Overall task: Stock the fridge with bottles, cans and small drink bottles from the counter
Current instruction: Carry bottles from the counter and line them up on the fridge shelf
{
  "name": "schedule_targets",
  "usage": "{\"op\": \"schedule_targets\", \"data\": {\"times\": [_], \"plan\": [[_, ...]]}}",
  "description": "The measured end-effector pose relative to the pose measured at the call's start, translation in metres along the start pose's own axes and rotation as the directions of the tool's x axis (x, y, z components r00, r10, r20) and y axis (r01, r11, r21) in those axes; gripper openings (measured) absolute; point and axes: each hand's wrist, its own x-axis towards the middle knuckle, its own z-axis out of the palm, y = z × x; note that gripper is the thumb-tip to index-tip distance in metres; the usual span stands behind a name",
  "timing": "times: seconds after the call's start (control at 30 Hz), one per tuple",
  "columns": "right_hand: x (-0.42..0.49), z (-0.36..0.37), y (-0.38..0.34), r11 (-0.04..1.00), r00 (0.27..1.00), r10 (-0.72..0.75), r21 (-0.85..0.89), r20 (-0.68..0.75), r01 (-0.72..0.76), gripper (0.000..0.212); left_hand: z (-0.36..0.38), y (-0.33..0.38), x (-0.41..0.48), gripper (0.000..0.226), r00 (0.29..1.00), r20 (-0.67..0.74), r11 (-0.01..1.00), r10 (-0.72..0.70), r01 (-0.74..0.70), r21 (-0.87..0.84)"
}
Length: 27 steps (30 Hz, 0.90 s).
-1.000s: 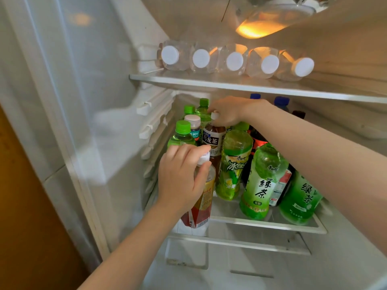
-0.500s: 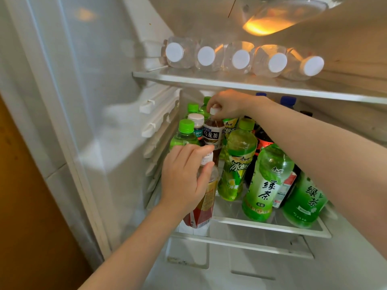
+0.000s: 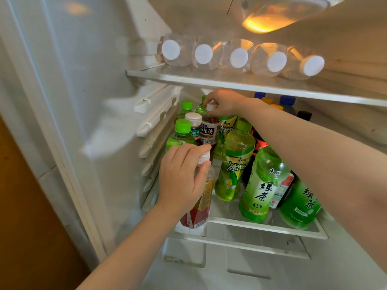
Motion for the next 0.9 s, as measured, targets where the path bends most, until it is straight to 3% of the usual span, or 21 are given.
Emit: {"op": "schedule_targets", "data": {"times": [0.13, 0.3, 0.47, 0.63, 0.77, 0.9], "plan": [[-0.006, -0.003, 0.001, 0.998, 0.998, 0.050, 0.027, 0.022, -0.051, 0.064, -0.001, 0.001, -0.001, 0.030, 1.000, -0.017, 1.000, 0.020, -0.020, -0.001], [-0.022, -0.015, 0.000, 0.987, 0.989, 0.120, 0.097, 0.082, -0.127, 0.069, -0.003, 0.002, -0.002, 0.030, 0.999, -0.017, 1.000, 0.029, -0.029, 0.004], [-0.059, -0.031, -0.007, 0.995, 0.990, 0.094, -0.033, 0.108, -0.091, 0.048, -0.003, 0.004, -0.004, 0.031, 1.000, -0.013, 1.000, 0.026, -0.026, 0.012], [-0.092, -0.039, -0.012, 0.950, 0.950, 0.182, -0.296, 0.254, -0.103, 0.051, -0.004, 0.005, -0.001, 0.034, 0.999, 0.028, 1.000, -0.018, 0.018, 0.023], [-0.093, -0.041, -0.010, 0.977, 0.969, 0.126, -0.195, 0.214, -0.085, 0.030, -0.002, 0.005, 0.002, 0.034, 0.999, 0.041, 1.000, -0.024, 0.023, 0.021], [-0.087, -0.039, -0.007, 0.991, 0.986, 0.066, -0.122, 0.151, -0.048, 0.024, -0.001, 0.004, 0.004, 0.033, 0.999, 0.034, 0.999, -0.024, 0.023, 0.037]]}}
